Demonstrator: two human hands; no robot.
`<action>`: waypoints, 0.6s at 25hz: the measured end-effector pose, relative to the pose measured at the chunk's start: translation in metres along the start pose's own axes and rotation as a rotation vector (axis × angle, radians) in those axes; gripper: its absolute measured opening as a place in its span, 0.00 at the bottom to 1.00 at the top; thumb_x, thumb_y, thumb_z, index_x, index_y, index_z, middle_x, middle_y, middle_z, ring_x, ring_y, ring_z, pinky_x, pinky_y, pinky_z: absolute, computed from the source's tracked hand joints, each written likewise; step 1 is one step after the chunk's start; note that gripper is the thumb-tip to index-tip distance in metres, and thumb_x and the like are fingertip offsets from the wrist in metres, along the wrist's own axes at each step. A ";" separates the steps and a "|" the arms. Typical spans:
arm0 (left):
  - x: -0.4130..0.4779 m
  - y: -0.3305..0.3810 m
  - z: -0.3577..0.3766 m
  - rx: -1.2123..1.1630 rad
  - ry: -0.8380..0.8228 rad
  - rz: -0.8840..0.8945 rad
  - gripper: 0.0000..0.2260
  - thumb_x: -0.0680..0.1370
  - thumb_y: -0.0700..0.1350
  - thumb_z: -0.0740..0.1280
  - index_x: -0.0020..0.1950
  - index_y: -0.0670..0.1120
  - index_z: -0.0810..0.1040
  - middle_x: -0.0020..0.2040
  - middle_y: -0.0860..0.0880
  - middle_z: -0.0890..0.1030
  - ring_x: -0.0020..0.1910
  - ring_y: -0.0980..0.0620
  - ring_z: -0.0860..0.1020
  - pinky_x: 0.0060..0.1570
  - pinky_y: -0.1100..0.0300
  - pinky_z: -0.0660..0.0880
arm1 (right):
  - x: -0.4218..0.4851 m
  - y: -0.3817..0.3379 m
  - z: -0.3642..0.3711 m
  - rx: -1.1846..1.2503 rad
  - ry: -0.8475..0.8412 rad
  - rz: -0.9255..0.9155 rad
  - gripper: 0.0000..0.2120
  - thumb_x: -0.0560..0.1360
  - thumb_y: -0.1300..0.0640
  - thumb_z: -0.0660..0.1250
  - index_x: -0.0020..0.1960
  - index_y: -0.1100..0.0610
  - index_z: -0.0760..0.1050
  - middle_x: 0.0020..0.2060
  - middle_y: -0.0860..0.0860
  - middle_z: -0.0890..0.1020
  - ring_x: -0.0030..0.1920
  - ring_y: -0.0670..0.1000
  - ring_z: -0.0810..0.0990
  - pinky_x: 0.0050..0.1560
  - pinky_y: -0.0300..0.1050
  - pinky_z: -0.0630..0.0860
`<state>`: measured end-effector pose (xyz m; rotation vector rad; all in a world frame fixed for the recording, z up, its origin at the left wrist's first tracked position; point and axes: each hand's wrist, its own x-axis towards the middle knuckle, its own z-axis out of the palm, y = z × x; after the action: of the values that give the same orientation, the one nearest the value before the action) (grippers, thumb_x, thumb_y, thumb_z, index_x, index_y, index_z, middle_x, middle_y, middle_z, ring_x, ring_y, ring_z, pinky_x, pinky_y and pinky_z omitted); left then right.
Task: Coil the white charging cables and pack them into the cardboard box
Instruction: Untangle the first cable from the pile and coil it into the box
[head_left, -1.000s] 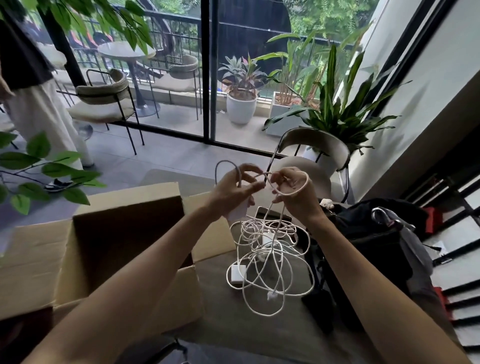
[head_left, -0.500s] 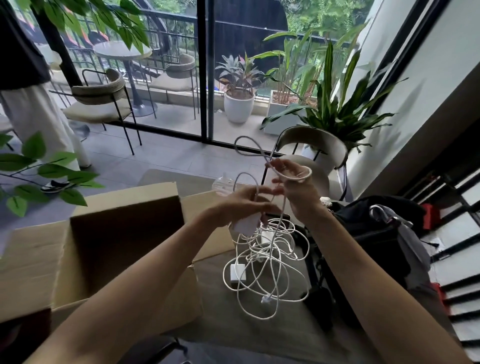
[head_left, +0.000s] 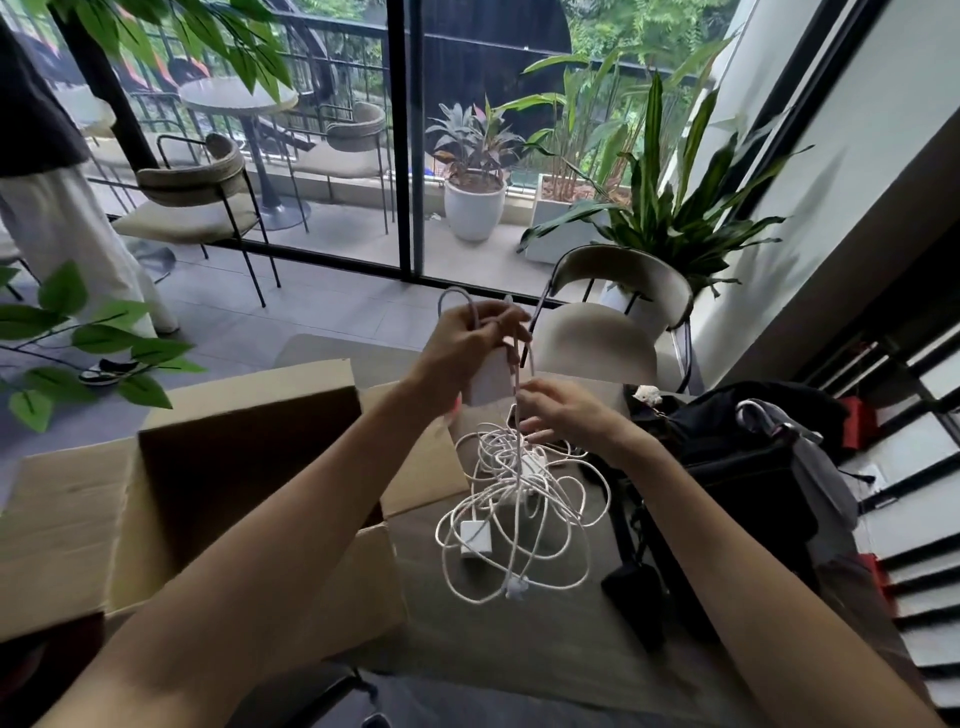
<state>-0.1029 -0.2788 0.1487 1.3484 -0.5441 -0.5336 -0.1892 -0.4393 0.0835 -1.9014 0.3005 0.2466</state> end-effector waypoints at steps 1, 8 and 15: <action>0.000 0.008 0.001 -0.035 0.017 0.016 0.07 0.82 0.39 0.64 0.55 0.37 0.78 0.43 0.44 0.81 0.32 0.49 0.77 0.33 0.58 0.78 | 0.000 0.002 0.003 -0.098 -0.030 -0.056 0.10 0.82 0.52 0.64 0.60 0.53 0.77 0.54 0.55 0.81 0.50 0.53 0.82 0.52 0.54 0.82; 0.000 -0.003 -0.010 0.229 -0.151 0.012 0.13 0.81 0.44 0.65 0.63 0.39 0.75 0.51 0.43 0.80 0.35 0.47 0.80 0.34 0.56 0.80 | -0.002 -0.015 0.004 0.046 0.355 -0.356 0.10 0.80 0.64 0.62 0.45 0.57 0.80 0.37 0.54 0.85 0.36 0.57 0.85 0.40 0.54 0.84; -0.015 -0.056 -0.012 0.262 -0.444 -0.115 0.10 0.83 0.43 0.62 0.55 0.38 0.80 0.49 0.40 0.83 0.37 0.53 0.82 0.37 0.61 0.79 | -0.001 -0.045 -0.012 0.704 0.486 -0.332 0.09 0.82 0.57 0.62 0.52 0.62 0.76 0.36 0.53 0.85 0.36 0.49 0.84 0.37 0.40 0.81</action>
<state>-0.1092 -0.2675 0.0906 1.5229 -0.9266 -0.8898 -0.1755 -0.4360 0.1279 -1.2542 0.3324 -0.4985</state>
